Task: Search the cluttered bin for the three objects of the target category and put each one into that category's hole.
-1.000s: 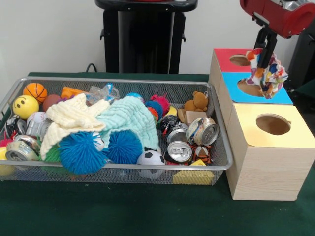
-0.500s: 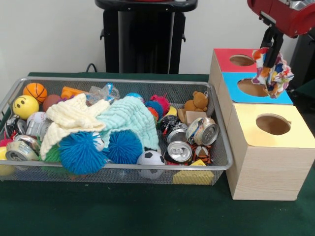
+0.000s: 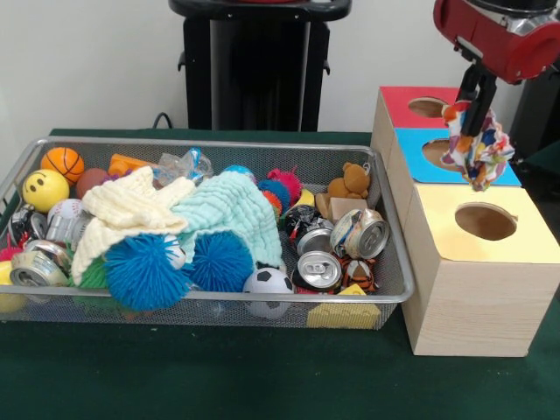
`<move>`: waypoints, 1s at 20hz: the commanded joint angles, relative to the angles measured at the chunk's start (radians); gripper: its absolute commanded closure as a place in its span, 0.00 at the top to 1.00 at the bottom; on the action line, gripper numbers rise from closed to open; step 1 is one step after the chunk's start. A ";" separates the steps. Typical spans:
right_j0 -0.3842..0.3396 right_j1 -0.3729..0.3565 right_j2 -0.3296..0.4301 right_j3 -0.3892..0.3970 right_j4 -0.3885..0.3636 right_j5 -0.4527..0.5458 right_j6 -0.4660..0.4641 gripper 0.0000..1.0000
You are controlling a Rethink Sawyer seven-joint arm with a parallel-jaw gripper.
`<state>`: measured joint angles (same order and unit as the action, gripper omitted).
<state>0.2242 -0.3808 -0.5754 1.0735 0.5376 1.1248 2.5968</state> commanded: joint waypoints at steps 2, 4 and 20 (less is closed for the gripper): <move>-0.033 0.084 0.090 0.030 0.029 -0.121 0.253 0.00; -0.030 0.099 0.093 0.034 0.040 -0.146 0.268 0.00; 0.040 0.047 -0.009 0.039 0.034 -0.020 0.348 0.00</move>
<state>0.2398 -0.3102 -0.5855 1.0740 0.5792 1.0066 2.6213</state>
